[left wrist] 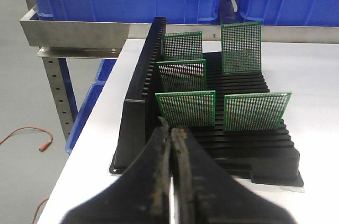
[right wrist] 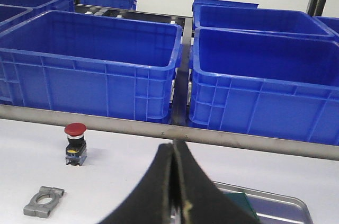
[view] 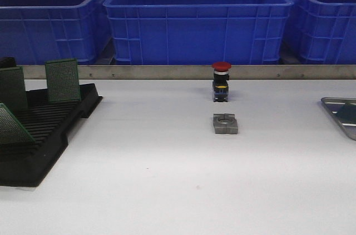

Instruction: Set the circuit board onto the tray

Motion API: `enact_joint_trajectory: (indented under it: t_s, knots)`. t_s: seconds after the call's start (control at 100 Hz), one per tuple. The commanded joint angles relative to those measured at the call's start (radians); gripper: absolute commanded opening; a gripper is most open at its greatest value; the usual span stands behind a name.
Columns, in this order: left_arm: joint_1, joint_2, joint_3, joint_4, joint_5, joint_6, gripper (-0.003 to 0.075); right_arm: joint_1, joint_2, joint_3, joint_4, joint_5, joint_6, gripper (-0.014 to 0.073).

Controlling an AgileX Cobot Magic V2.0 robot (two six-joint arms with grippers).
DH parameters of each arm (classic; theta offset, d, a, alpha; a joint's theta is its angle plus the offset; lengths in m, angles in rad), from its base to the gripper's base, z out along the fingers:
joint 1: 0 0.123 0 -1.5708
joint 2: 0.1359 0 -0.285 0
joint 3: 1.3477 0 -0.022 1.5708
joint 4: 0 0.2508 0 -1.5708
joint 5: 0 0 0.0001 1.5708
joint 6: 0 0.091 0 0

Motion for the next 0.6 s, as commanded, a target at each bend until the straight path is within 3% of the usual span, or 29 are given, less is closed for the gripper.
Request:
enact_joint_trajectory:
  t_s: [0.0,0.06,0.16,0.35,0.59]
  knots:
    - [0.004,-0.031,0.049,-0.008,-0.069,-0.002,-0.0020,0.001,-0.016,-0.017,-0.278,-0.051,0.294,-0.0058]
    - [0.004,-0.031,0.049,-0.008,-0.069,-0.002,-0.0020,0.001,-0.038,-0.004,-0.475,-0.057,0.504,-0.0058]
    - [0.004,-0.031,0.049,-0.008,-0.069,-0.002,-0.0020,0.001,-0.078,0.042,-0.676,-0.093,0.739,-0.0058]
    - [0.004,-0.031,0.049,-0.008,-0.069,-0.002,-0.0020,0.025,-0.158,0.168,-0.754,-0.209,0.839,-0.0058]
    - [0.004,-0.031,0.049,-0.008,-0.069,-0.002,-0.0020,0.052,-0.257,0.245,-0.821,-0.169,0.890,-0.0058]
